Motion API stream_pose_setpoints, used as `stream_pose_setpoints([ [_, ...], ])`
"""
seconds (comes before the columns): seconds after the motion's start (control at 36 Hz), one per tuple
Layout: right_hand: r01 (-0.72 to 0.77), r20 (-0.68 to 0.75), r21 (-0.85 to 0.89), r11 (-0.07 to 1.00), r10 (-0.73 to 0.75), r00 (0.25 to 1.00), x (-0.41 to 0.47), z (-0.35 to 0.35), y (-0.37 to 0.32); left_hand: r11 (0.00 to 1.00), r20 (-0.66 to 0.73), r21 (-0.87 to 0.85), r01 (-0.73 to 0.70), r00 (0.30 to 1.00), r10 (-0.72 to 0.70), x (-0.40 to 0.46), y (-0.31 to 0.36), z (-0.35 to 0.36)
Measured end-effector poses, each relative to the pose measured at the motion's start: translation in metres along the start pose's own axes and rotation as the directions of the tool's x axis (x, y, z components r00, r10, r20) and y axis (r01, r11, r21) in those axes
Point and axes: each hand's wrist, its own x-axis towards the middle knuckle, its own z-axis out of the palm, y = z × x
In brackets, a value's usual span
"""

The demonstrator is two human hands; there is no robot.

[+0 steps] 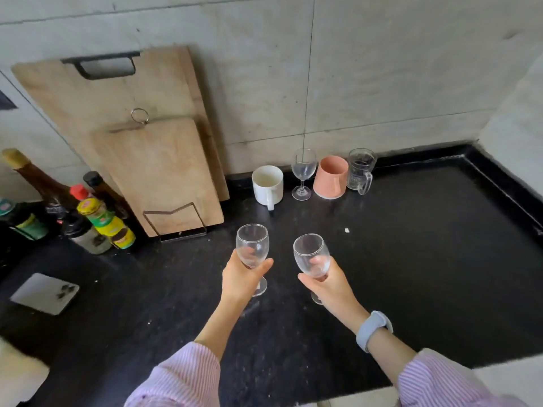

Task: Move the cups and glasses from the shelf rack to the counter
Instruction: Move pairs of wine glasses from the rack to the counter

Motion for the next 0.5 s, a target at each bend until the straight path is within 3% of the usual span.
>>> stream_pose_setpoints([
  [0.31,0.100,-0.041,-0.137,0.985,-0.107,0.993,0.157,0.010,0.003,0.998,-0.131,0.049,0.036,0.991,-0.030,0.137,-0.007,0.038],
  [0.5,0.129,-0.053,-0.011,0.992,-0.130,0.990,0.210,0.022,0.008,1.000,-0.202,-0.019,0.008,0.979,-0.012,0.183,-0.017,0.052],
])
